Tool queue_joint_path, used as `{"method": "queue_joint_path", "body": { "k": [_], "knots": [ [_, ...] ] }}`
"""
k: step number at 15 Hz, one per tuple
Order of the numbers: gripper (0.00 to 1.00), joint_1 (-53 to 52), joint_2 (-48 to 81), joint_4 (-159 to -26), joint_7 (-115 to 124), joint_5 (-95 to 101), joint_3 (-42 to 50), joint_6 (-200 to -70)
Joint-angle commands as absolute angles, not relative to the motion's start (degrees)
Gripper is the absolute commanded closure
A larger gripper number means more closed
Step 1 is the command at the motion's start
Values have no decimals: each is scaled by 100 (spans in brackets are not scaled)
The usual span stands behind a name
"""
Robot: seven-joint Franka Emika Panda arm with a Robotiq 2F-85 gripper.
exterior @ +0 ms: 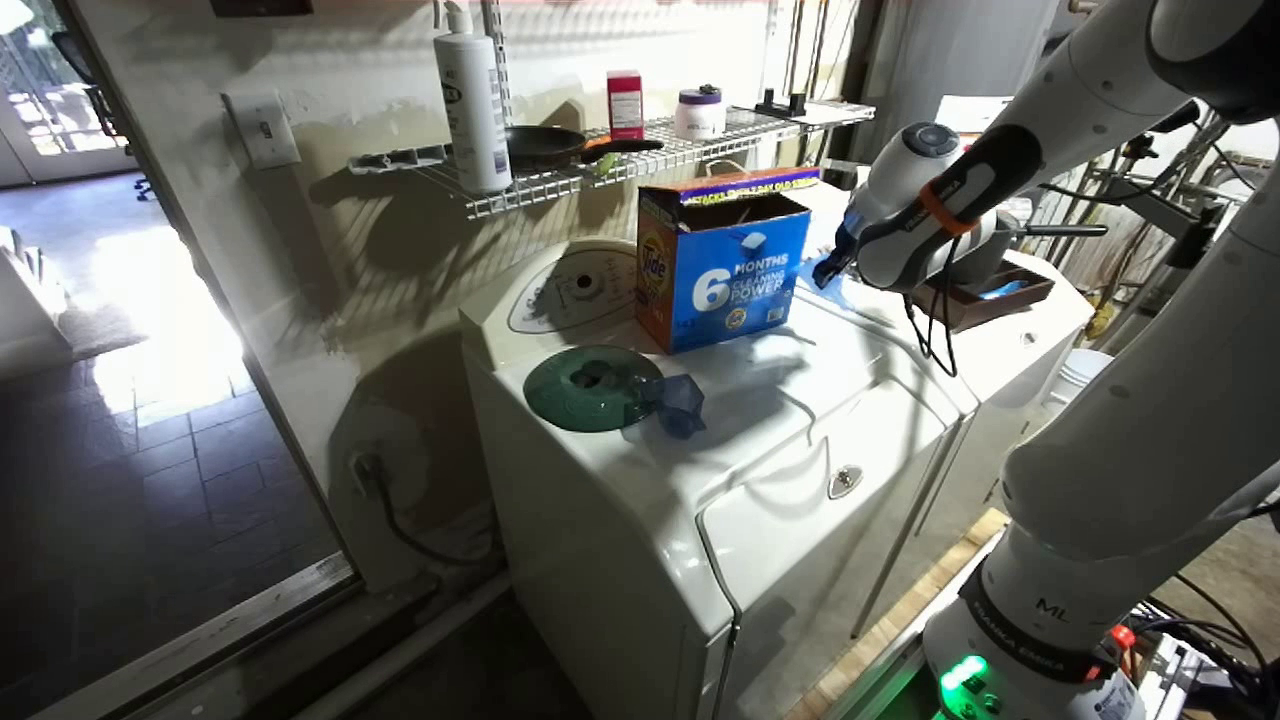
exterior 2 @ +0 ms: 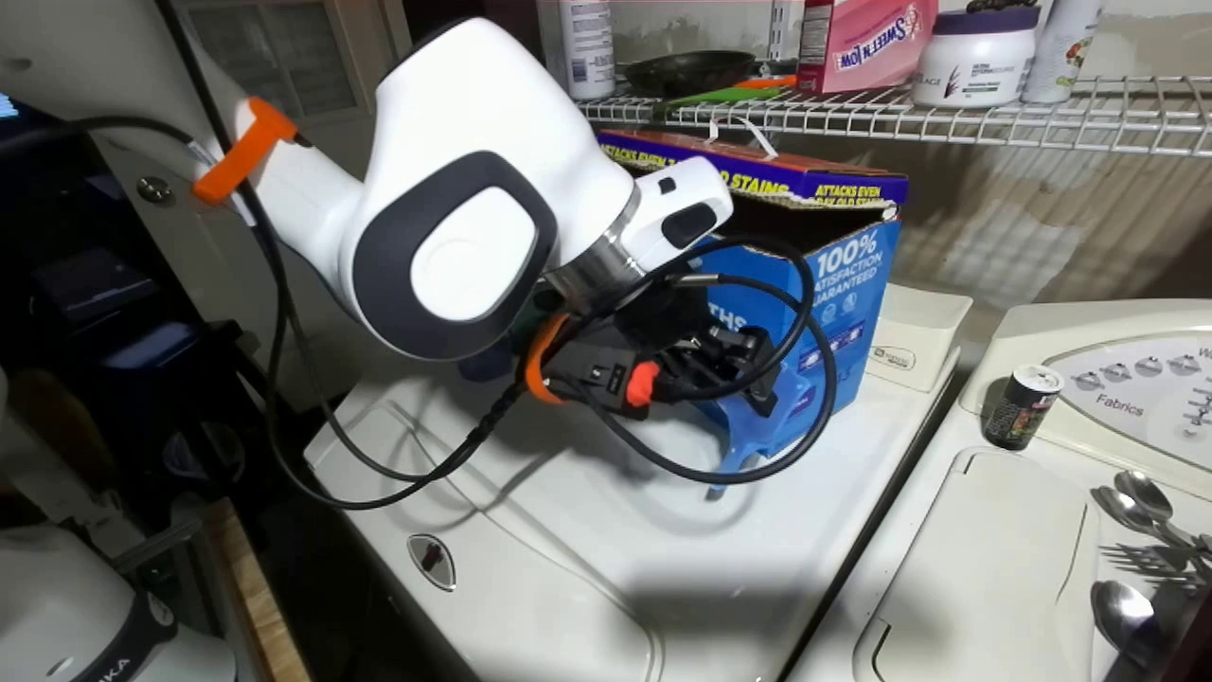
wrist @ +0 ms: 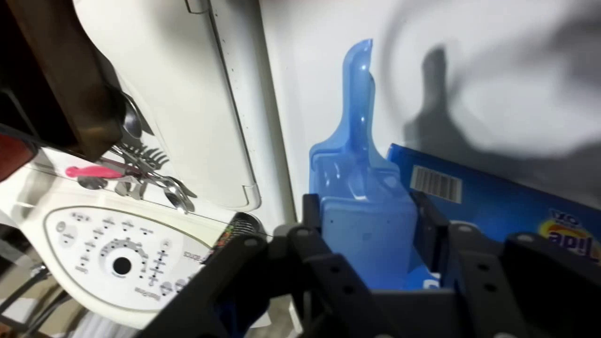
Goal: Pick up the measuring cup on the right and hang it on the box.
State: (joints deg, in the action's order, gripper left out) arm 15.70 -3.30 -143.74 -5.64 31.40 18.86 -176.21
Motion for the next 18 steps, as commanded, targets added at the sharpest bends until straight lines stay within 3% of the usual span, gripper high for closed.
{"method": "queue_joint_path", "body": {
  "k": [1,2,6,7,18],
  "knots": [
    [75,1479,-358,-14490,-939,2893,1900,-17719],
    [50,1432,-368,-14545,-1050,2810,1898,-17741],
    [50,1469,-362,-14529,-1023,2816,1897,-17739],
    [75,1469,-362,-14528,-1023,2816,1897,-17739],
    [75,1748,-662,-14837,-1770,2687,2007,-18934]
  ]
}}
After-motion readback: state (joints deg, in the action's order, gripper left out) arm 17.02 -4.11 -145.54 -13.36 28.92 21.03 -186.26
